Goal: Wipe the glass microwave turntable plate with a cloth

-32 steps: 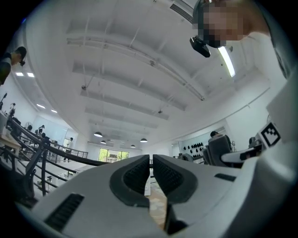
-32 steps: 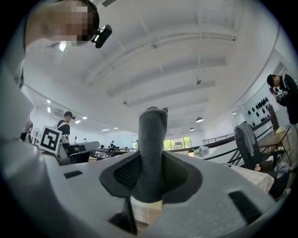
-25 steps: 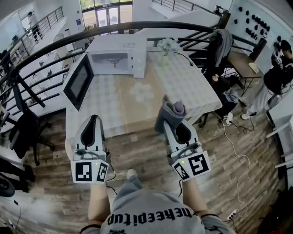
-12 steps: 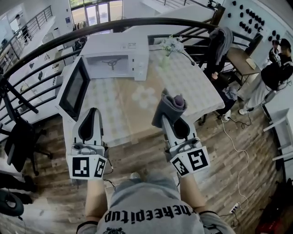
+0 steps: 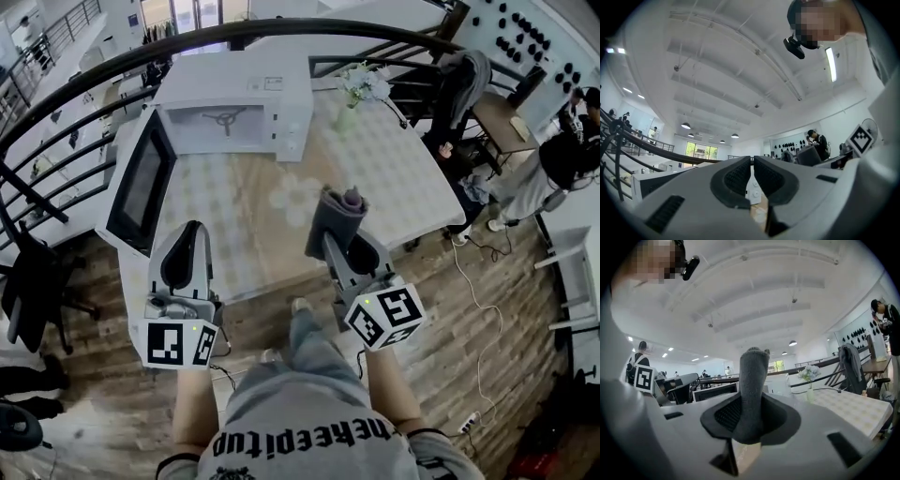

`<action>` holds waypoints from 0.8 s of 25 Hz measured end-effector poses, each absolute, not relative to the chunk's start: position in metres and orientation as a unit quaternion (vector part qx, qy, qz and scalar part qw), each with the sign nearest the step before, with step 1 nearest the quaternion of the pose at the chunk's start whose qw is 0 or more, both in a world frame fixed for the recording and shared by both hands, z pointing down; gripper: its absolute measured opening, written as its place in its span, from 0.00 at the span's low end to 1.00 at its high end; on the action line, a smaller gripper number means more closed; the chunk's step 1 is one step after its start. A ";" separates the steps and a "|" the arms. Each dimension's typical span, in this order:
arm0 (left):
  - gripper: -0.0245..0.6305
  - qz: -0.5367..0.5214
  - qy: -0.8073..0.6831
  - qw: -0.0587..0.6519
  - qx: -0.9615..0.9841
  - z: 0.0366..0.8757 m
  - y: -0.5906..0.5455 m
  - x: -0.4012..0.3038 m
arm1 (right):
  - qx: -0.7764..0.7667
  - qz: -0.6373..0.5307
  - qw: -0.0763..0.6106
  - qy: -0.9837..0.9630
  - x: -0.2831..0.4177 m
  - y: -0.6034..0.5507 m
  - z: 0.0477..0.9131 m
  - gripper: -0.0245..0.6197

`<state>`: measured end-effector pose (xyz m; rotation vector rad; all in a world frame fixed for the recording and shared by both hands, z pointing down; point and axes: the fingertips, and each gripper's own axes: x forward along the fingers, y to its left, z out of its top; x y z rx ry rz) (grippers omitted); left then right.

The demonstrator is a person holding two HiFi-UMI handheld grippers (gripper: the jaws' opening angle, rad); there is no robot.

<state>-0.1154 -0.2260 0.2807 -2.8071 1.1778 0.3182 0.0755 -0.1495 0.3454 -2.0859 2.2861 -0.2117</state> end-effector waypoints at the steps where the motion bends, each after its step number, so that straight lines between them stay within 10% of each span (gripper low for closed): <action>1: 0.07 0.104 0.388 0.040 -0.915 0.282 -0.231 -0.114 | -0.667 -0.081 0.015 0.740 0.077 -0.159 0.353 0.20; 20: 0.07 0.086 0.501 0.041 -0.860 0.299 -0.300 -0.090 | -0.483 -0.300 -0.180 0.802 0.081 -0.296 0.511 0.20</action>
